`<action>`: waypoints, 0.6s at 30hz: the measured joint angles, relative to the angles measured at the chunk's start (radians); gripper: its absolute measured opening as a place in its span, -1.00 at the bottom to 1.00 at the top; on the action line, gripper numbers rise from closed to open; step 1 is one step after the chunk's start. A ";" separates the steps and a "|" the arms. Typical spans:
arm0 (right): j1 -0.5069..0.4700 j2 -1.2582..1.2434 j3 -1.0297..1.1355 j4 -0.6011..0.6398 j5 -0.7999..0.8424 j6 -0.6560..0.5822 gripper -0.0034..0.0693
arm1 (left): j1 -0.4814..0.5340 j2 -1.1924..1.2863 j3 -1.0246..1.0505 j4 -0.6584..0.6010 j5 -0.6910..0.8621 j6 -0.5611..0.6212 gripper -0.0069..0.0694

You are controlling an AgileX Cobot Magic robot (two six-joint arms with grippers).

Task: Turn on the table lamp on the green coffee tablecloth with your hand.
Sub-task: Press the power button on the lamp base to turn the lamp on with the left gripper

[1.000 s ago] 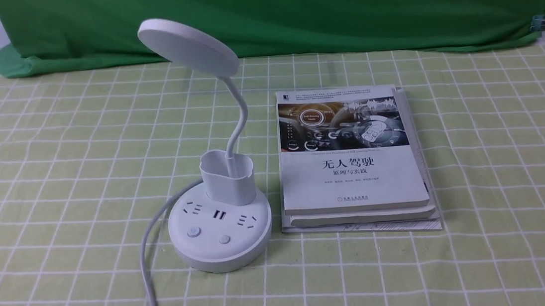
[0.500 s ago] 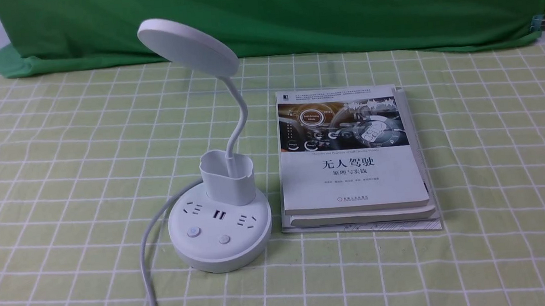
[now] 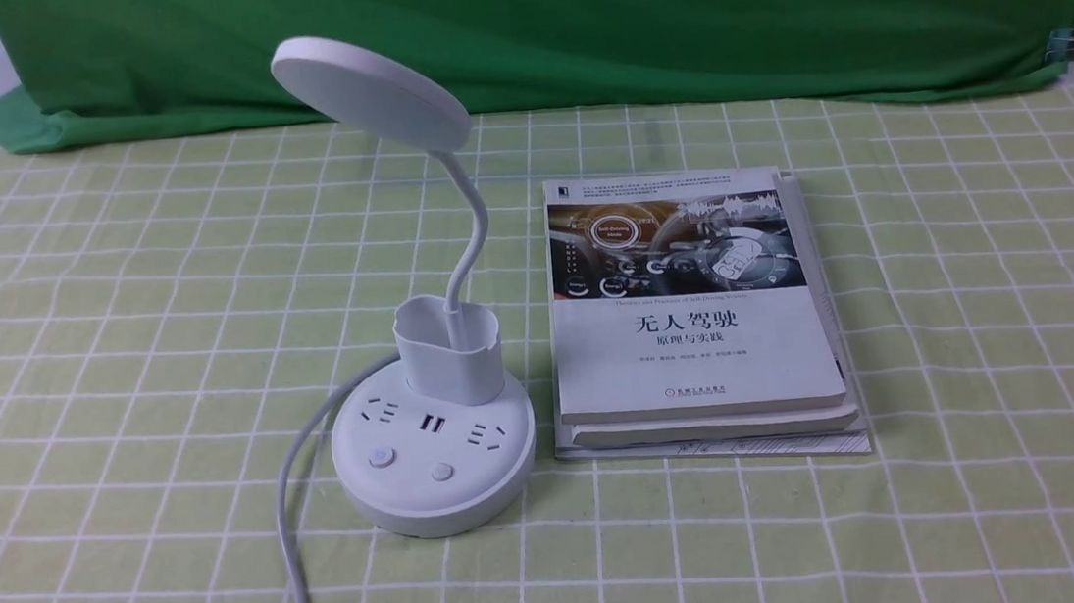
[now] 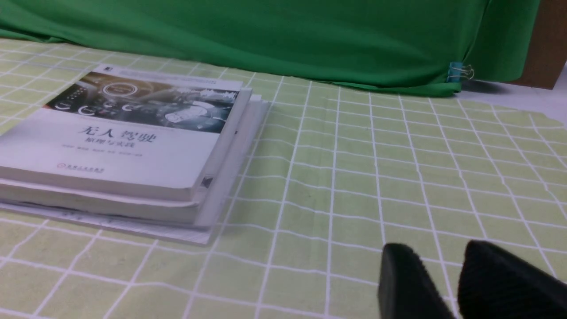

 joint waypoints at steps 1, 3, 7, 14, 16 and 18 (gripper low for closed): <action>0.000 0.000 0.000 0.000 0.000 0.000 -0.23 | 0.000 0.000 0.000 0.000 -0.030 -0.001 -0.77; 0.000 0.000 0.000 0.000 0.000 0.000 -0.23 | 0.000 0.000 0.000 0.000 -0.076 -0.002 -0.77; 0.000 0.000 0.000 0.000 0.000 0.000 -0.23 | 0.000 0.000 -0.004 0.000 -0.120 -0.002 -0.77; 0.000 0.000 0.000 0.000 0.000 0.000 -0.23 | 0.000 0.097 -0.251 0.000 -0.020 -0.050 -0.77; 0.000 0.000 0.000 0.000 0.000 0.000 -0.23 | 0.000 0.137 -0.304 0.000 0.014 -0.057 -0.77; 0.000 0.000 0.000 0.000 0.000 0.000 -0.23 | 0.000 0.217 -0.436 -0.009 0.163 -0.109 -0.77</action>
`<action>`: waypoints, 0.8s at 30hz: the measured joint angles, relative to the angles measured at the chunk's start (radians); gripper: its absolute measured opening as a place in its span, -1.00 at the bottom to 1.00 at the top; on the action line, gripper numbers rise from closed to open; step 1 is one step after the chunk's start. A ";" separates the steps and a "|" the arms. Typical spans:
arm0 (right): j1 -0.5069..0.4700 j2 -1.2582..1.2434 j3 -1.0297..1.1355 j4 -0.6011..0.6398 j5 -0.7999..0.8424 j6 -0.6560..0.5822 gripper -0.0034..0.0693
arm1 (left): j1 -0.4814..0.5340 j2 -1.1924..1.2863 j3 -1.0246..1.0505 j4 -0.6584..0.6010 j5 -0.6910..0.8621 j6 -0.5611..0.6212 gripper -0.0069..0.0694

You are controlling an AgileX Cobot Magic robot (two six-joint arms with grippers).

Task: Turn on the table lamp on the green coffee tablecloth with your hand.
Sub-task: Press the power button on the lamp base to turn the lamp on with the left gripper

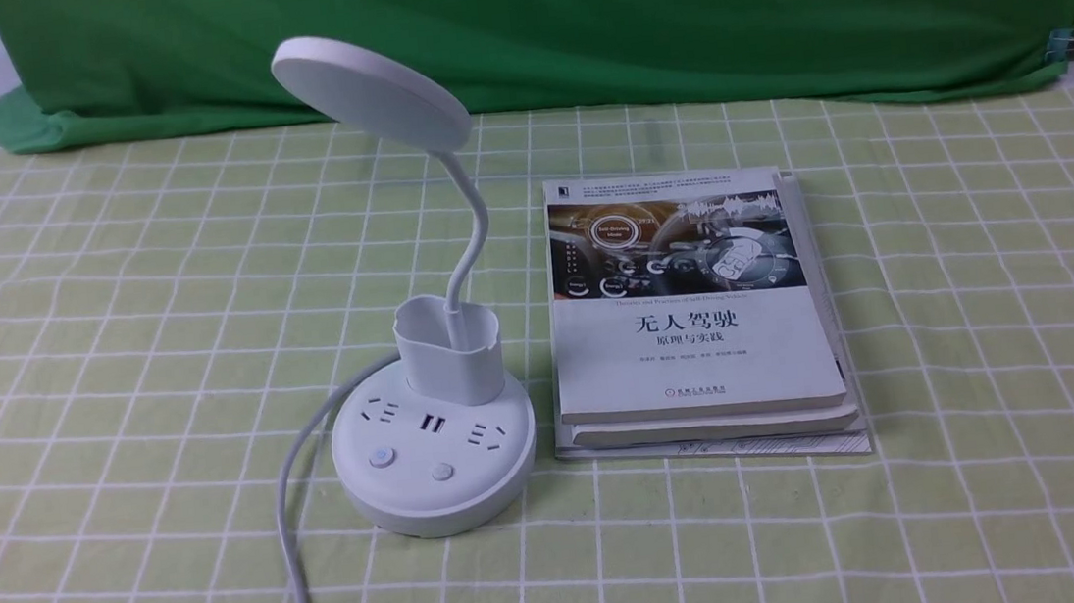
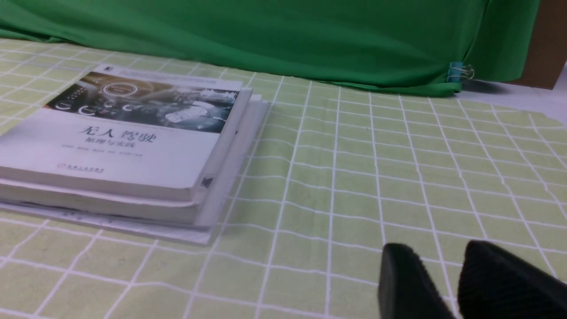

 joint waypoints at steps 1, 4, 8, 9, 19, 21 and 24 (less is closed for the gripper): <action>0.000 0.000 0.000 0.000 0.000 0.000 -0.23 | 0.000 0.040 -0.052 -0.005 0.091 -0.029 -0.77; 0.000 0.000 0.000 0.000 0.000 0.000 -0.23 | 0.000 0.165 -0.154 -0.011 0.327 -0.073 -0.77; 0.000 0.000 0.000 0.000 0.000 0.000 -0.23 | 0.000 0.316 -0.179 0.026 0.520 0.005 -0.77; 0.000 0.000 0.000 0.000 0.000 0.000 -0.23 | 0.000 0.323 -0.179 0.032 0.531 0.021 -0.77; 0.000 0.000 0.000 0.000 0.000 0.000 -0.23 | 0.000 0.582 -0.181 -0.276 0.560 0.138 -0.77; 0.000 0.000 0.000 0.000 0.000 0.000 -0.23 | 0.000 0.619 -0.181 -0.318 0.562 0.141 -0.77; 0.000 0.000 0.000 0.000 0.000 0.000 -0.23 | 0.000 0.692 -0.181 -0.422 0.597 0.207 -0.77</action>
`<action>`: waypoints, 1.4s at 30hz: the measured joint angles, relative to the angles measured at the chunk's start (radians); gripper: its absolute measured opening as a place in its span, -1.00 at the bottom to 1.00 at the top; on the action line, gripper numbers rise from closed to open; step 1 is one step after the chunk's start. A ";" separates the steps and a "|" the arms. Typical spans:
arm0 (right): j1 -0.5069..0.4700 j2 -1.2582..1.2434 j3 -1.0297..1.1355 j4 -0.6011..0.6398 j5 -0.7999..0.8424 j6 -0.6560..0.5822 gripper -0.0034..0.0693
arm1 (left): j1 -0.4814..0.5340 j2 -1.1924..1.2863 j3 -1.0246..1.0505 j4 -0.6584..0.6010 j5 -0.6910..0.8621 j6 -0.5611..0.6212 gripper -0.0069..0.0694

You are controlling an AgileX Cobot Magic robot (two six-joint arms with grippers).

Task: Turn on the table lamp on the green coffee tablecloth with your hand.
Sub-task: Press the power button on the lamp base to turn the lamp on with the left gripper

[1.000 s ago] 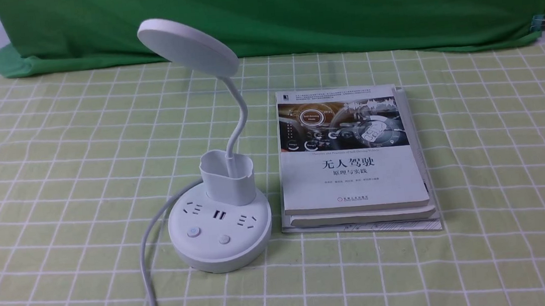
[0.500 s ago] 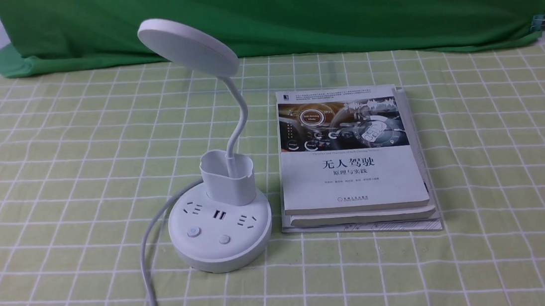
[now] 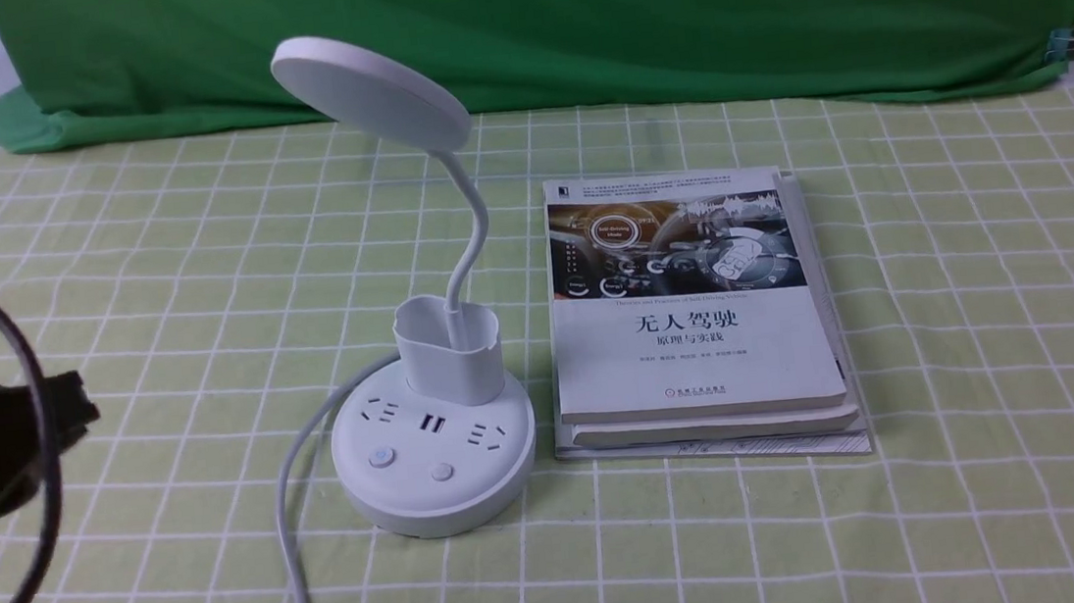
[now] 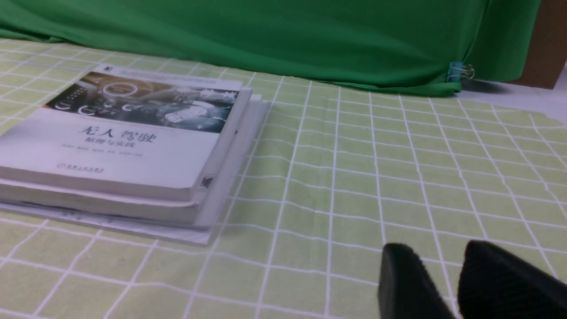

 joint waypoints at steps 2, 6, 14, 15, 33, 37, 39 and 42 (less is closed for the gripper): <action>0.000 0.000 0.000 0.000 0.000 0.000 -0.23 | 0.000 0.050 -0.001 -0.106 0.041 0.130 -0.77; 0.000 0.000 0.000 0.000 0.000 0.000 -0.23 | 0.000 0.162 -0.044 -0.221 0.177 0.380 -0.77; 0.000 0.000 0.000 0.000 0.001 0.000 -0.23 | -0.166 0.279 -0.165 -0.081 0.299 0.377 -0.77; 0.000 0.000 0.000 0.000 0.001 0.000 -0.23 | -0.209 0.286 -0.168 -0.044 0.283 0.350 -0.77; 0.000 0.000 0.000 0.000 0.001 0.000 -0.23 | -0.474 0.688 -0.449 0.234 0.256 0.162 -0.78; 0.000 0.000 0.000 0.000 0.001 0.000 -0.23 | -0.483 0.749 -0.472 0.252 0.192 0.152 -0.78; 0.000 0.000 0.000 0.000 0.001 0.000 -0.23 | -0.483 0.765 -0.472 0.281 0.156 0.128 -0.78; 0.000 0.000 0.000 0.000 0.001 0.000 -0.23 | -0.483 0.786 -0.472 0.343 0.107 0.086 -0.78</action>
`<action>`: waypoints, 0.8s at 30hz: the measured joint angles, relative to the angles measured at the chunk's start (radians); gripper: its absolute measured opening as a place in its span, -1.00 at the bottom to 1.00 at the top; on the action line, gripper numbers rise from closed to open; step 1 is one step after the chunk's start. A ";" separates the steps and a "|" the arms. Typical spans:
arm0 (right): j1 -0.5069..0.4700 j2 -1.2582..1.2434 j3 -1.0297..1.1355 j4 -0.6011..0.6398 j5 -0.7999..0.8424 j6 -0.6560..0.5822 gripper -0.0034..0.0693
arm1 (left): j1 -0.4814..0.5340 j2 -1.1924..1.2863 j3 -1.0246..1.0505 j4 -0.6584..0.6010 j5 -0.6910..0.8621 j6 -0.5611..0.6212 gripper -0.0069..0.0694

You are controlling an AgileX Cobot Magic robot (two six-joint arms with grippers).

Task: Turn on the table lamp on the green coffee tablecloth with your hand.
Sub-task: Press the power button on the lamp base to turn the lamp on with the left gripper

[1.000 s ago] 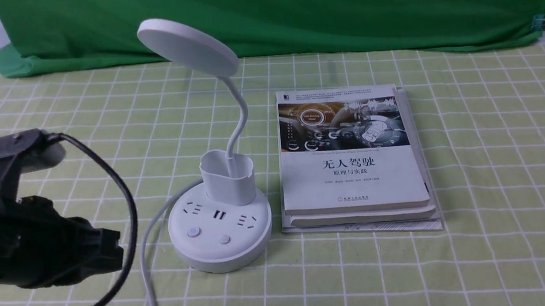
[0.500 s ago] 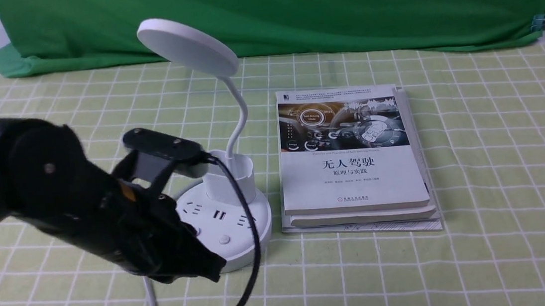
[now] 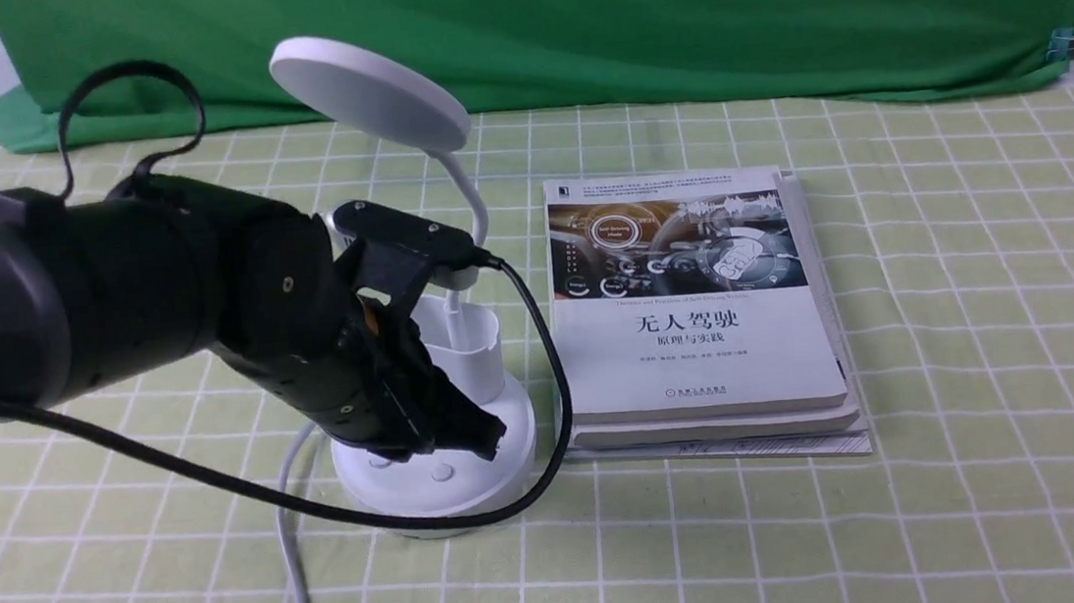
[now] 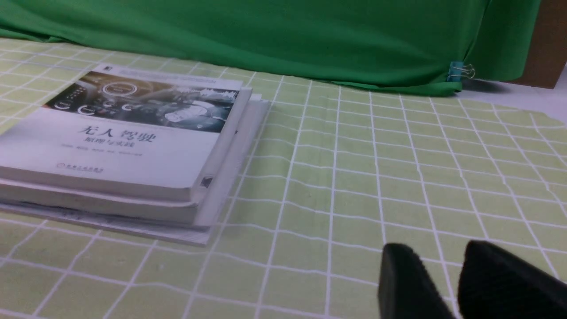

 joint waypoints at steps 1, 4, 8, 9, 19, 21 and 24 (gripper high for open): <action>0.000 0.000 0.000 0.000 0.000 0.000 -0.23 | 0.000 0.004 0.000 0.010 -0.008 -0.003 -0.78; 0.000 0.000 0.000 0.000 0.000 0.000 -0.23 | 0.000 0.015 0.000 0.015 -0.020 -0.004 -0.78; 0.000 0.000 0.000 0.000 0.000 0.000 -0.23 | 0.000 0.026 0.000 -0.013 -0.029 0.002 -0.78; 0.000 0.000 0.000 0.000 0.000 0.000 -0.23 | 0.000 0.029 0.000 -0.030 -0.029 0.008 -0.78; 0.000 0.000 0.000 0.000 0.000 0.000 -0.23 | 0.000 0.055 0.000 -0.054 -0.008 0.037 -0.78; 0.000 0.000 0.000 0.000 0.000 0.000 -0.23 | 0.000 0.066 0.000 -0.055 -0.008 0.037 -0.78; 0.000 0.000 0.000 0.000 0.000 0.000 -0.23 | 0.000 0.077 -0.002 -0.056 -0.009 0.037 -0.78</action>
